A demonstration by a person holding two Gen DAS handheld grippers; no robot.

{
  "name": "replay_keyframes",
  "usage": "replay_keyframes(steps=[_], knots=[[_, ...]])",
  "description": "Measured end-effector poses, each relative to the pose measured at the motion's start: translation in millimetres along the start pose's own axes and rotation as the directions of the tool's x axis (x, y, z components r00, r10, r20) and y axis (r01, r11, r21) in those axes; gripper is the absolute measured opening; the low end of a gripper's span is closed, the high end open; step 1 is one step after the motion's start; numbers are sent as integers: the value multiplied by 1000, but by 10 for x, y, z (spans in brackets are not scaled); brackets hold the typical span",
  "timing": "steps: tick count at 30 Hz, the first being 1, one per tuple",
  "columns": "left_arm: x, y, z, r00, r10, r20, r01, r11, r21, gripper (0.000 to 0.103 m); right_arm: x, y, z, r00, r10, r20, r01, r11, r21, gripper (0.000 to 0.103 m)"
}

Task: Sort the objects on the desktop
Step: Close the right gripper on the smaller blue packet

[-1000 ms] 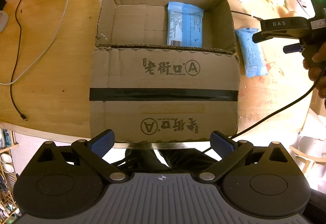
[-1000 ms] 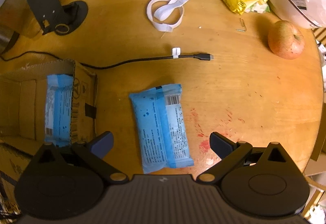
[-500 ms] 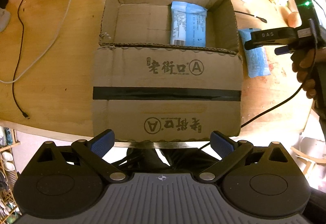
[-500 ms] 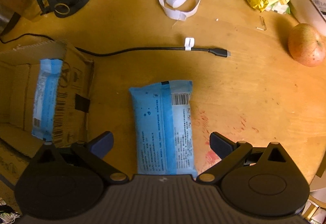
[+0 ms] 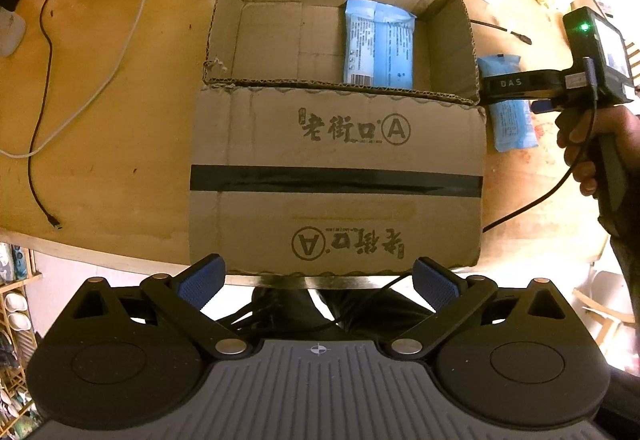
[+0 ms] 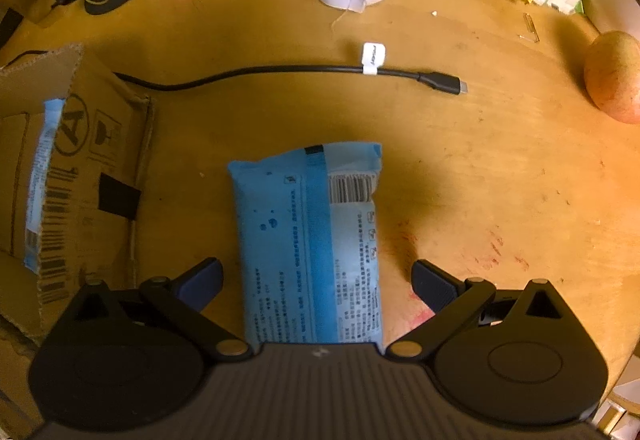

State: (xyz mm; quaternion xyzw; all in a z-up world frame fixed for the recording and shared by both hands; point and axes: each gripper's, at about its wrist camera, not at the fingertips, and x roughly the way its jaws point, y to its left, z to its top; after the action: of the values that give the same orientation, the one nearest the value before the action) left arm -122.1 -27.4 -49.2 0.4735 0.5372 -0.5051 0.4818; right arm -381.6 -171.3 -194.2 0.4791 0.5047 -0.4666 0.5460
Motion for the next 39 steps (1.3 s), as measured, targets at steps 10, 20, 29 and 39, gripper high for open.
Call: replay_keyframes(steps=[10, 20, 29, 39], knots=[[3, 3, 10, 1000, -2, -1, 2, 1000, 3, 103, -1, 6, -6, 1000, -9, 3, 9, 1000, -2, 103], [3, 23, -9, 1000, -5, 1, 5, 1000, 1, 103, -5, -5, -6, 1000, -10, -1, 10, 1000, 0, 103], [-2, 59, -24, 1000, -9, 6, 9, 1000, -10, 103, -96, -38, -7, 1000, 2, 18, -2, 1000, 18, 83], [1, 62, -31, 1000, -12, 5, 13, 1000, -5, 103, -181, -27, 21, 1000, 5, 26, -5, 1000, 3, 61]])
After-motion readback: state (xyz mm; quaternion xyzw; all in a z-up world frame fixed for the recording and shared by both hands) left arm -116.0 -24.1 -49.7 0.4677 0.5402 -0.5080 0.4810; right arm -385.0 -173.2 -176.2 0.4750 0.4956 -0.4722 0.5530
